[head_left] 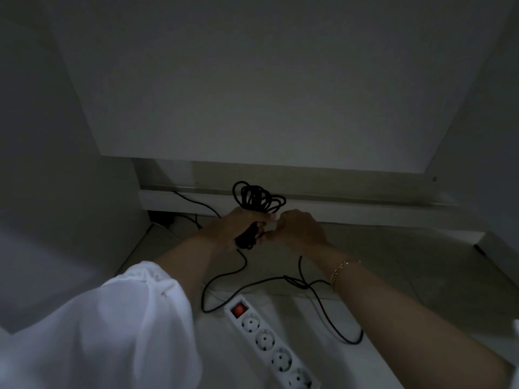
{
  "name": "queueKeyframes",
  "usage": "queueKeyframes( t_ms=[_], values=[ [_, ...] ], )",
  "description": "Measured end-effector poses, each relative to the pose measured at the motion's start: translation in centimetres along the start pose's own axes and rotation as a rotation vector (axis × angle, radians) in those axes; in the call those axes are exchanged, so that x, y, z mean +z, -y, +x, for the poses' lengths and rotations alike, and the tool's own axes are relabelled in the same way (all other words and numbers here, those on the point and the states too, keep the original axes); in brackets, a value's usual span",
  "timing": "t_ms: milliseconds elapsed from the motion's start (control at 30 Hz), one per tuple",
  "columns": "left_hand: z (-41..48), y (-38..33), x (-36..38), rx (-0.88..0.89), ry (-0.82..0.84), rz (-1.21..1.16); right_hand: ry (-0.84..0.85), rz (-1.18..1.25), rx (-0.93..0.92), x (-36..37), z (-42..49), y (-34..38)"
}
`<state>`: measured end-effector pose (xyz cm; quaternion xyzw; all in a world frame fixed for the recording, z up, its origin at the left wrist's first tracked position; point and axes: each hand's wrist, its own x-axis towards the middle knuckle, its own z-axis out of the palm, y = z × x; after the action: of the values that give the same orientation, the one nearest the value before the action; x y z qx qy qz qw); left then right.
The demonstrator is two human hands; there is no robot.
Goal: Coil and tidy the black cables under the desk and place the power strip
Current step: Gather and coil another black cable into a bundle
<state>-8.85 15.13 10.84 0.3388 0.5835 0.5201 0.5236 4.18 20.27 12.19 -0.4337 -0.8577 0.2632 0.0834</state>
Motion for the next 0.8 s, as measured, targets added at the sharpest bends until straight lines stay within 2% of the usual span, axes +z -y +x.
queueKeyframes(
  t_ms=[133,233,300,467,600,733,800],
  values=[
    [0.1,-0.3,-1.0,0.043,-0.086,0.006,0.209,0.155,0.078,-0.9,0.9,-0.3],
    [-0.2,-0.4,-2.5,0.061,-0.142,0.074,0.246,0.207,0.124,-1.5,0.4,-1.1],
    [-0.5,-0.2,-3.1,0.061,-0.151,0.134,0.181,0.25,0.082,-1.6,0.1,-1.4],
    [-1.5,0.4,-2.0,-0.005,-0.007,0.2,-0.169,0.25,-0.128,-1.6,0.4,-0.1],
    [-1.7,-0.5,-2.1,-0.016,0.047,0.226,-0.401,0.368,-0.132,-1.6,-0.2,0.2],
    [-2.2,-1.2,-1.5,-0.091,0.049,0.446,-0.491,0.233,-0.168,-1.3,-1.0,-0.2],
    [-2.4,-1.0,-1.2,-0.106,0.044,0.402,-0.491,0.198,-0.168,-1.0,-0.9,-0.2]
  ],
)
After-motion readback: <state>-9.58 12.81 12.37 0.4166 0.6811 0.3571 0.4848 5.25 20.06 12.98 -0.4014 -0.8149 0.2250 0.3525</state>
